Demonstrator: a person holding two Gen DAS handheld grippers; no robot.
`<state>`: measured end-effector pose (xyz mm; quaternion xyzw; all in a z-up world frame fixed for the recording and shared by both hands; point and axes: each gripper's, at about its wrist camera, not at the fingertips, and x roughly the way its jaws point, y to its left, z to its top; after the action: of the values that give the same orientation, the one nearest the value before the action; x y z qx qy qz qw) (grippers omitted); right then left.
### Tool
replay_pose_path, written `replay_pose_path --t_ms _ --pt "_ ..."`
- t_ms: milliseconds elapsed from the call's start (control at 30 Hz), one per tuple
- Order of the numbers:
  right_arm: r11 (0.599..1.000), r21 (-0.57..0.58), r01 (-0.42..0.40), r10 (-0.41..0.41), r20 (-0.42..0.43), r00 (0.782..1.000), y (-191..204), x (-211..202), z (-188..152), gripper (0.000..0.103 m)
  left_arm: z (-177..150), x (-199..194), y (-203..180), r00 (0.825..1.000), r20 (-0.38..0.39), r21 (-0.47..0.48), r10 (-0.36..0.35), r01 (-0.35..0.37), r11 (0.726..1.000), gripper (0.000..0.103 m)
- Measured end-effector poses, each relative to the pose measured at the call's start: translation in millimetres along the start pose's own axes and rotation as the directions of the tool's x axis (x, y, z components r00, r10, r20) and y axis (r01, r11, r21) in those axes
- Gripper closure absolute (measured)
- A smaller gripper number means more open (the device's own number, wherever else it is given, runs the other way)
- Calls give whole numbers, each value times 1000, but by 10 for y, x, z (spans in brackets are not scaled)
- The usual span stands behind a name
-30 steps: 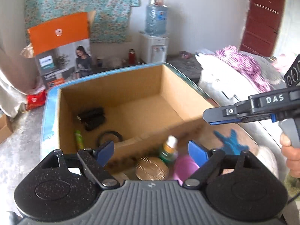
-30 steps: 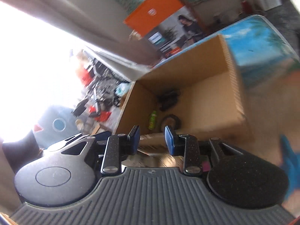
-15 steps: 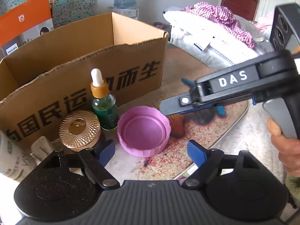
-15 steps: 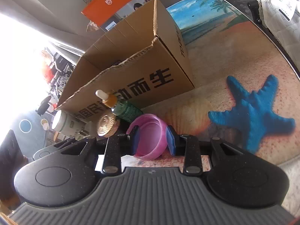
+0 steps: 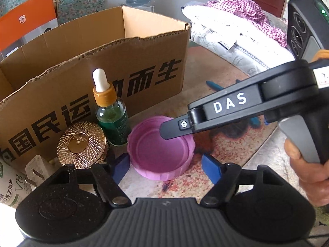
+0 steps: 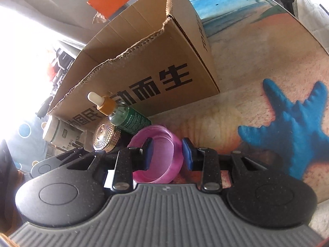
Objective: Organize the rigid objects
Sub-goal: 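Close the right gripper on the rim of the pink lid, then carry the pink lid into the box and open the right gripper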
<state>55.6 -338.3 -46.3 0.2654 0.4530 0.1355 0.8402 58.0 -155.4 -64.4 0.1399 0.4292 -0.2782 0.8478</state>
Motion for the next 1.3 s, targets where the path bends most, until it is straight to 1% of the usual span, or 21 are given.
replay_pose_path --t_ms 33,100,133,233,400,533,767,933,1100,1200,1300 --pt "1000 3 -6 6 2 1000 -11 6 -7 74 -1 16 -6 1000 -2 2 6 -6 1000 27" --pt "1000 -5 -8 8 8 1000 -19 8 -16 76 0 43 -22 1000 -4 2 21 -21 1000 32" --pt "1000 -8 -7 7 11 1000 -16 9 -23 77 0 49 -25 1000 -2 2 30 -30 1000 33" --pt "1000 -17 8 -7 19 1000 -1 6 -45 80 8 43 -26 1000 -5 0 30 -30 1000 33" --pt "1000 -16 22 -21 31 999 35 -56 -91 81 -10 -32 -74 1000 3 9 25 -25 1000 33" --pt "999 -19 35 -34 51 998 76 -170 -144 81 -20 -150 -155 999 26 22 20 -20 1000 33" --pt "997 -45 57 -51 133 990 246 -538 -238 80 32 -493 -295 993 115 53 5 -11 999 33" --pt "994 -86 67 -47 222 974 441 -905 -210 80 144 -816 -375 977 212 79 8 -25 997 33" --pt "981 -176 78 -23 296 955 746 -1166 11 80 429 -1134 -299 955 295 72 35 -59 996 33" --pt "971 -231 66 8 307 952 914 -1203 270 80 650 -1258 -193 943 324 64 73 -99 993 32" --pt "961 -273 43 40 289 957 1060 -1139 593 80 863 -1290 -1 940 325 39 103 -122 992 32"
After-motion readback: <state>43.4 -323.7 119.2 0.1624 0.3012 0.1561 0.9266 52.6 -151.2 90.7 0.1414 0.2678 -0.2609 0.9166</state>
